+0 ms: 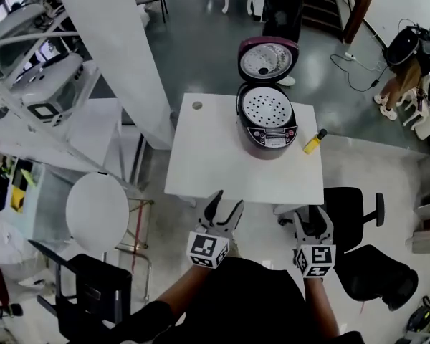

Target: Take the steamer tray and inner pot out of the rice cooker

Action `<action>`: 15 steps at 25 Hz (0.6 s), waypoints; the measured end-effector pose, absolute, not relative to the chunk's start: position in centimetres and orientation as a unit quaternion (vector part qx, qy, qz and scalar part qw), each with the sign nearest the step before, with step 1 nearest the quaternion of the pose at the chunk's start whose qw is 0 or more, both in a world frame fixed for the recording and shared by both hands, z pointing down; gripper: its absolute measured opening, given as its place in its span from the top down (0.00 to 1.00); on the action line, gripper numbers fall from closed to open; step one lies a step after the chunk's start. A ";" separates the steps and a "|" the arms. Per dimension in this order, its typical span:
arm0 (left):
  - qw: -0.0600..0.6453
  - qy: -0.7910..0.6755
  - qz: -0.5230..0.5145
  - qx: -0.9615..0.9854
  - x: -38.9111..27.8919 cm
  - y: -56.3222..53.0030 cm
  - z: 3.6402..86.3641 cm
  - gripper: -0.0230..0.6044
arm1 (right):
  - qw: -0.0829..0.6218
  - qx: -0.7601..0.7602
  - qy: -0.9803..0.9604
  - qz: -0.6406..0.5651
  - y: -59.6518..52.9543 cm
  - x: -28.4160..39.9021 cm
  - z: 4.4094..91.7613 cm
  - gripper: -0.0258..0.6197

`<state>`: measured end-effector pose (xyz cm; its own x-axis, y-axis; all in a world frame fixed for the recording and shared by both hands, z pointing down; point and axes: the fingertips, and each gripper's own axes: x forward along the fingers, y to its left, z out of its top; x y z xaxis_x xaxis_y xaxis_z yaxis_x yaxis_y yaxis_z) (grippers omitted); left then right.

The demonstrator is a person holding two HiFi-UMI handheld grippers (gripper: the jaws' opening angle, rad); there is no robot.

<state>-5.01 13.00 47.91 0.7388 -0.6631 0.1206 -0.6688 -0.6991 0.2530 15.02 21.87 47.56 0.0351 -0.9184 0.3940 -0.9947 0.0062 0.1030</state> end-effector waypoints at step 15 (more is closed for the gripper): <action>0.183 -0.343 0.026 0.921 -2.9 1.9 49.0 0.59 | 0.165 0.681 -0.699 0.142 8.5 14.6 49.2 0.61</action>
<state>-2.94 1.90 48.95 0.7633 -0.6223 0.1735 -0.6413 -0.6975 0.3197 14.56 8.50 49.21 -0.0172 -0.9052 0.4247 -0.9992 0.0312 0.0261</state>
